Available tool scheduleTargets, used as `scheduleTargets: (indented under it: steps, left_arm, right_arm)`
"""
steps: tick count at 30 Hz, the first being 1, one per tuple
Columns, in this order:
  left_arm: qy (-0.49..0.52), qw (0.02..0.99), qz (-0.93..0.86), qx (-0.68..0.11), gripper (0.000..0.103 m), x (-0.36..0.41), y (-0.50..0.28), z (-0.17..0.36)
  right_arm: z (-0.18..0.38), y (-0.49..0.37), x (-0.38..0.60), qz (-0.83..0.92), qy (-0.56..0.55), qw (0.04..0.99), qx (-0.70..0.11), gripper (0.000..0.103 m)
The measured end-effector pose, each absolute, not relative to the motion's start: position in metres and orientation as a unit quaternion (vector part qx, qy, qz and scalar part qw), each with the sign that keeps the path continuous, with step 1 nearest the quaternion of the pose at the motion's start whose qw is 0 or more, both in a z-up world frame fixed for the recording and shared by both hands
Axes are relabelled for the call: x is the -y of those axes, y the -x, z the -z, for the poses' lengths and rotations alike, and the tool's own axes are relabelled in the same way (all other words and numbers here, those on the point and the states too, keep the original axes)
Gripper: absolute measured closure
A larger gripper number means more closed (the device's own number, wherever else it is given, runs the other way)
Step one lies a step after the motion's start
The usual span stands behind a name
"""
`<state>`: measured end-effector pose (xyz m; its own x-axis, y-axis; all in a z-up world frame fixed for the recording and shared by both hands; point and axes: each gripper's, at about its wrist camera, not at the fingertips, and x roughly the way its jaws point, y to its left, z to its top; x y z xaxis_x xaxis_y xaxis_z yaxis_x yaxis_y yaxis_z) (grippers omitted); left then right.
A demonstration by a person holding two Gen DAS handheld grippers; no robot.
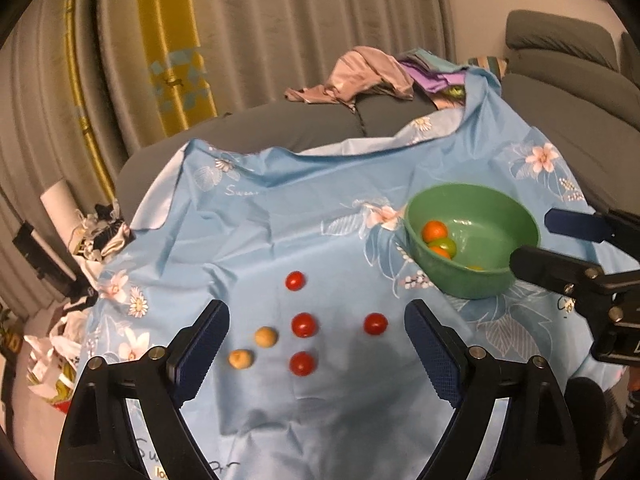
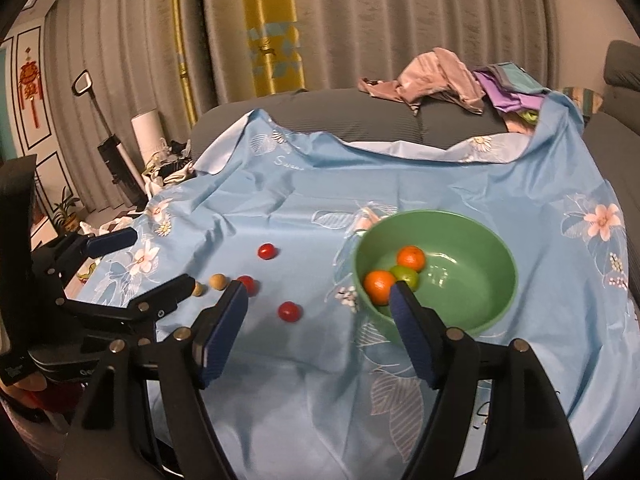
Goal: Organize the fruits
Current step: 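Move the right gripper back toward the cherry tomatoes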
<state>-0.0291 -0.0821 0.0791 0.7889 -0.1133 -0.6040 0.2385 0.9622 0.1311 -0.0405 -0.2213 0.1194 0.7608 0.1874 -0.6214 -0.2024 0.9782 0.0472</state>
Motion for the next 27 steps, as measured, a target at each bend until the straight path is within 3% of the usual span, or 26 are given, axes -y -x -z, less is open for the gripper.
scheduleTargets:
  steps: [13,27]
  left_arm:
    - [-0.038,0.933,0.084,-0.347,0.014,0.029,0.027,-0.062]
    - [0.076,0.897,0.124,-0.417,0.014,-0.045,0.037,-0.001]
  right_arm:
    - [-0.107,0.03,0.182,-0.143,0.027,0.92,-0.363,0.029]
    - [-0.045,0.009,0.155,-0.194,0.021,0.872,-0.449,0.029]
